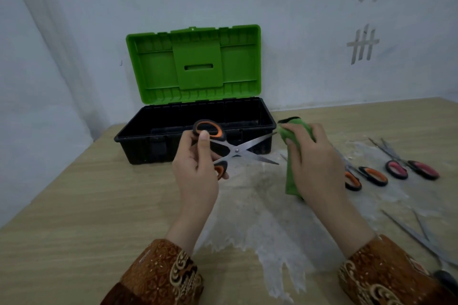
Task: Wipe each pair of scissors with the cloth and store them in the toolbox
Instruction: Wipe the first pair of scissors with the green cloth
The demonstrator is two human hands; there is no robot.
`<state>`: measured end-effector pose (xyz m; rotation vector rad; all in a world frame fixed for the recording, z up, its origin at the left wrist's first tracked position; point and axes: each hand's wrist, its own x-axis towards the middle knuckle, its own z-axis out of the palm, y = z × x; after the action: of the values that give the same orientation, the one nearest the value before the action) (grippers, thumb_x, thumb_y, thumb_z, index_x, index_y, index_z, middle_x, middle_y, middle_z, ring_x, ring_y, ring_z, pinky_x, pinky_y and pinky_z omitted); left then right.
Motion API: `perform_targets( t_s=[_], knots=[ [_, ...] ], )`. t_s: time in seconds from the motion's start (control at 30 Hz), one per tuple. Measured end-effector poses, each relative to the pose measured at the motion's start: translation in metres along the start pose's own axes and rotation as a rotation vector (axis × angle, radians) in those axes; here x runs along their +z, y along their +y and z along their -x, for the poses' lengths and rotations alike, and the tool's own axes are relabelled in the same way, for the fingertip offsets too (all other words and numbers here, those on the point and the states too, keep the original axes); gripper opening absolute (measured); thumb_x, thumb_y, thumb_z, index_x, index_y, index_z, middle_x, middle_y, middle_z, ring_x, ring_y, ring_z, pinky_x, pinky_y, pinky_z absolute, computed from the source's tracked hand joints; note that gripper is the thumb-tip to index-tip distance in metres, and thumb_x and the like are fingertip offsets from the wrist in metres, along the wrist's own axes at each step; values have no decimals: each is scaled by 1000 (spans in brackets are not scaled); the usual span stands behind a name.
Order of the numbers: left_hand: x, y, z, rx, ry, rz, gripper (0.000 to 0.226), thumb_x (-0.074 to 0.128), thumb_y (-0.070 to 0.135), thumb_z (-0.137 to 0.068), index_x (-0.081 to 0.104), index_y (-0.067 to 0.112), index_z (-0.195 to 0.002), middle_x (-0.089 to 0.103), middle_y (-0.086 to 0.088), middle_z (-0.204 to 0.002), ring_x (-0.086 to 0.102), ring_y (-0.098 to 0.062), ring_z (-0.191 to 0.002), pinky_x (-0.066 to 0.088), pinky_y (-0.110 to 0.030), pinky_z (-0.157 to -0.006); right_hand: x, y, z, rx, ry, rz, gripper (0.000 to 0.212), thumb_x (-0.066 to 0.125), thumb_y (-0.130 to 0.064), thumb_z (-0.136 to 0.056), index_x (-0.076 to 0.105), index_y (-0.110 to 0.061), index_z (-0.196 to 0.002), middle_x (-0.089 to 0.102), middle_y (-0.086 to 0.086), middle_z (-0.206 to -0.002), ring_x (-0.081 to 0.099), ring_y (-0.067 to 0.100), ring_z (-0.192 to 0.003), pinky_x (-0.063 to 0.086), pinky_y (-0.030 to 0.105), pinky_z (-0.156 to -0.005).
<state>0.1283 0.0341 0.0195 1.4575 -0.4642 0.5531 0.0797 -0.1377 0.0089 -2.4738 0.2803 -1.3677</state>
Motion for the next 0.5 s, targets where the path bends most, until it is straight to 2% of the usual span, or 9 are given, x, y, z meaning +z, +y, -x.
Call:
perform_targets(
  t_s=[0.1,0.17,0.23,0.37,0.43,0.5],
  knots=[
    [0,0,-2,-86,46,46,24,40,23,-103,54,8,-91,47,-10,-56,52,-26,-41,48,-28,-39,-3,-18,1,-206,32,-107,31,48,-24,-93,66,-16,-117,63,9,-105,51,12,-65,42,20,-52],
    [0,0,-3,-138,91,72,25,41,23,-103,53,7,-87,47,-6,-56,51,-24,-40,47,-27,-38,3,-29,10,-374,-28,-86,28,60,-16,-90,67,-20,-117,63,8,-112,59,16,-71,51,25,-51],
    [-1,-1,-5,-186,140,99,27,41,24,-103,52,7,-85,48,-5,-56,52,-25,-41,45,-23,-38,9,-35,16,-428,-69,-22,34,71,-11,-84,68,-23,-116,63,7,-113,61,21,-75,51,29,-49],
    [-6,1,-9,-235,198,143,28,40,25,-104,49,8,-84,49,2,-50,52,-26,-42,43,-20,-38,-1,-27,11,-248,-139,-39,35,72,-13,-82,67,-25,-115,63,5,-106,60,21,-70,50,27,-47],
    [-6,5,-10,-230,202,148,27,40,25,-104,49,10,-82,49,4,-49,52,-24,-41,43,-21,-38,-17,-19,9,-88,-180,-72,31,65,-22,-87,66,-28,-117,61,-1,-104,54,13,-68,44,17,-53],
    [-5,9,-9,-235,201,157,25,40,25,-104,51,10,-87,51,1,-51,53,-21,-38,43,-20,-38,-39,-8,14,29,-248,-69,32,58,-27,-91,61,-32,-122,55,-8,-103,50,9,-75,33,11,-59]
  ],
)
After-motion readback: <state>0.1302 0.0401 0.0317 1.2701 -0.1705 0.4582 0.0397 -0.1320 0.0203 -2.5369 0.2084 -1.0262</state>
